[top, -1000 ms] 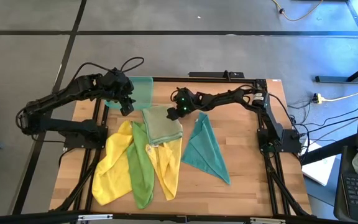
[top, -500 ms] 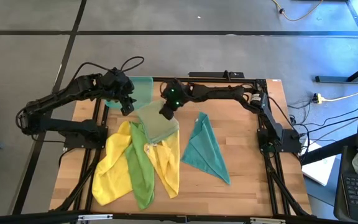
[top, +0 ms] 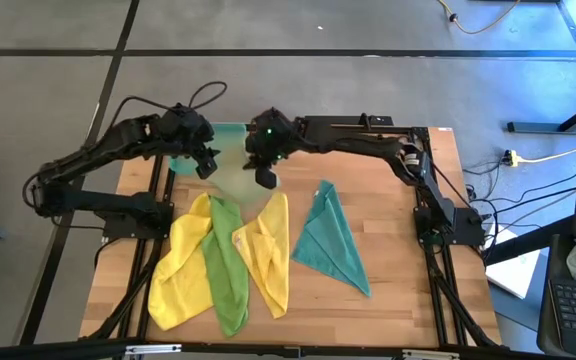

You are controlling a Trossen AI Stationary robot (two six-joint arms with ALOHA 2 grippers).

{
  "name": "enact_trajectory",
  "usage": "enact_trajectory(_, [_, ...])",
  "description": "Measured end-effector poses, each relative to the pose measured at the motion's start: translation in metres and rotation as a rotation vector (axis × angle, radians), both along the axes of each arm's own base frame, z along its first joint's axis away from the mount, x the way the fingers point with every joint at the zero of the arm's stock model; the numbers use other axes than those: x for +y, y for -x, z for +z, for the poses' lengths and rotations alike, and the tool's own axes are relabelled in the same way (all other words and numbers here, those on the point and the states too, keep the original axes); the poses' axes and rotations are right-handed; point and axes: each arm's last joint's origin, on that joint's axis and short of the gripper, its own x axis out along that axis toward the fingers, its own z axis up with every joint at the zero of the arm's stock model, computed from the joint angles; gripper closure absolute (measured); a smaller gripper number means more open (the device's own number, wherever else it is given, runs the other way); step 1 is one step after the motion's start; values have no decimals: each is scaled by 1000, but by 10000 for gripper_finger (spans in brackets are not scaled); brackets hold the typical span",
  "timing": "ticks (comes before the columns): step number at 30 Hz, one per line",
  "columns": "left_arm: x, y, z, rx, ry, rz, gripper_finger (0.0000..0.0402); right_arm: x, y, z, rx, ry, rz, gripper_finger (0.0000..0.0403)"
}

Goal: Fold microfiber towels
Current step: Put the light green microfiber cloth into the blue bin

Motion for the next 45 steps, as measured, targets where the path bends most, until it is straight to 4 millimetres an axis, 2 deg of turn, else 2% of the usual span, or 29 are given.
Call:
enact_trajectory(3, [-1,3,17,-52,-25,9,207,-12,-2,14,-54,55,5,393])
enact_trajectory(10, [-5,13,49,-119,-89,42,207,-34,-18,7,-90,47,-8,393])
enact_trajectory(16, [-7,19,53,-83,-114,79,207,-39,-33,5,-192,-17,8,393])
enact_trajectory(20, [1,23,49,-44,-85,121,207,-28,-33,10,-192,-12,62,393])
enact_trajectory(24, [12,24,55,-220,39,50,207,-14,-33,16,-190,-14,134,392])
enact_trajectory(29, [30,26,51,-369,303,-57,207,1,-29,29,-199,65,196,392])
enact_trajectory(33, [45,26,41,-400,488,-89,207,16,-22,52,-239,204,203,391])
enact_trajectory(38, [66,29,35,-475,599,-100,207,37,-12,76,-259,392,240,391])
enact_trajectory(45, [89,28,26,-574,766,-138,207,61,-4,81,-190,496,319,390])
